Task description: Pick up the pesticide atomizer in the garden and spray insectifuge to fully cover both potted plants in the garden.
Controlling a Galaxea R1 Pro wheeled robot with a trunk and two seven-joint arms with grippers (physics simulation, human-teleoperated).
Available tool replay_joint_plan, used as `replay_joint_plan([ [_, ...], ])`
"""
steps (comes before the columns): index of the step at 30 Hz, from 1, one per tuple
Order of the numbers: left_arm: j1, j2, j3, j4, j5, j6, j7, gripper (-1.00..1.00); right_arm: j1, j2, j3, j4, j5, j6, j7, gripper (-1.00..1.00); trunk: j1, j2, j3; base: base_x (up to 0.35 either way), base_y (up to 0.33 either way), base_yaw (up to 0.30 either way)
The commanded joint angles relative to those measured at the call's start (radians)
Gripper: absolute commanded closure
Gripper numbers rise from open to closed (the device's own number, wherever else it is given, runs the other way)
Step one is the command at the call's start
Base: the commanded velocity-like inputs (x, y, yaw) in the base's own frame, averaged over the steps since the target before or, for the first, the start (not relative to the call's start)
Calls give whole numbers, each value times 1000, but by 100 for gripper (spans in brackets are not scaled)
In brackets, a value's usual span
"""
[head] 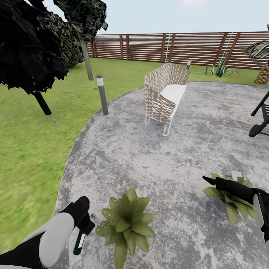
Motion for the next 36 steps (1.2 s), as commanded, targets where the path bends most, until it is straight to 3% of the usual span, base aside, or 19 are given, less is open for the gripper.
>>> replay_joint_plan([
  [1,0,-1,7,-14,-11,3,-9,100,-1,0,-3,-1,7,5,8,-100,0,0,-1,0,13,0],
  [7,-6,-3,6,-47,-11,6,-10,100,-1,0,-3,-1,7,5,8,-100,0,0,-1,0,2,0],
  [14,-8,-3,6,-43,-11,55,-9,100,-1,0,-3,-1,7,5,8,-100,0,0,-1,0,0,0],
  [19,1,-3,8,14,-12,55,-6,100,-1,1,-3,-1,7,5,8,-100,0,0,-1,0,0,0],
  [24,1,-3,8,156,-14,51,-1,100,-1,0,-3,-1,7,5,8,-100,0,0,-1,0,0,0],
  [30,20,1,7,188,-17,51,0,100,-1,0,-3,-1,7,5,8,-100,0,0,-1,0,0,0],
  [32,42,3,6,188,-58,51,1,100,-1,0,-3,-1,7,5,8,-100,0,0,-1,0,0,0],
  [33,48,6,7,184,-101,51,1,100,-1,0,-3,-1,7,5,8,-100,0,0,-1,0,0,0],
  [36,51,22,10,148,-131,51,1,100,-1,0,-3,-1,7,5,8,-100,0,0,-1,0,0,0],
])
